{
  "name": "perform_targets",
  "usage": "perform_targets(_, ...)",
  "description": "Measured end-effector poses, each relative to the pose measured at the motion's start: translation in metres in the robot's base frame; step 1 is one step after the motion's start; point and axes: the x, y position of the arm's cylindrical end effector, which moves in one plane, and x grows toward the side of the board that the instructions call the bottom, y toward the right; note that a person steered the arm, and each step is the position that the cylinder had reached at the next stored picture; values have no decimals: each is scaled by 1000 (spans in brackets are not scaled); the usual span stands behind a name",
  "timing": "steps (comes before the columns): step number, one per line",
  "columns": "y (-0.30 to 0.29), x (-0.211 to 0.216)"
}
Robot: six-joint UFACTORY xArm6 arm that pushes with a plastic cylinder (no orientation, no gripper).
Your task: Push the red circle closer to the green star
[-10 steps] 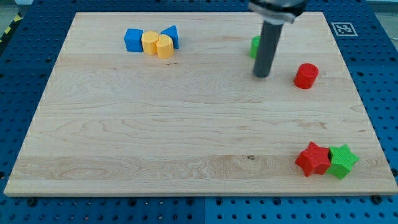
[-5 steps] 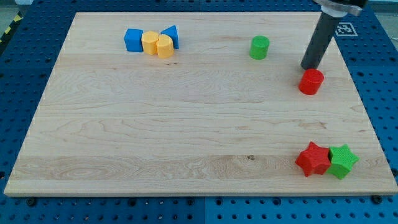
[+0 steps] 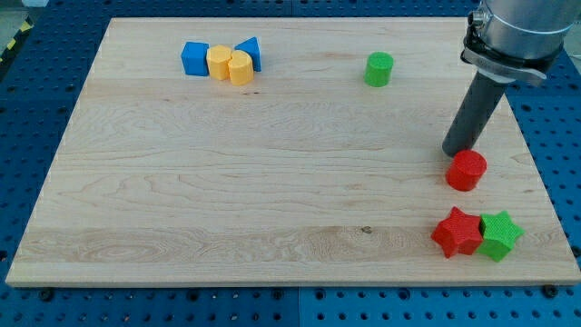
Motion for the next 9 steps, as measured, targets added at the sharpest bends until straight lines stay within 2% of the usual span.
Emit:
perform_targets(2,-4,26)
perform_targets(4,-41,29)
perform_targets(6,-12,49)
perform_targets(9,24,39)
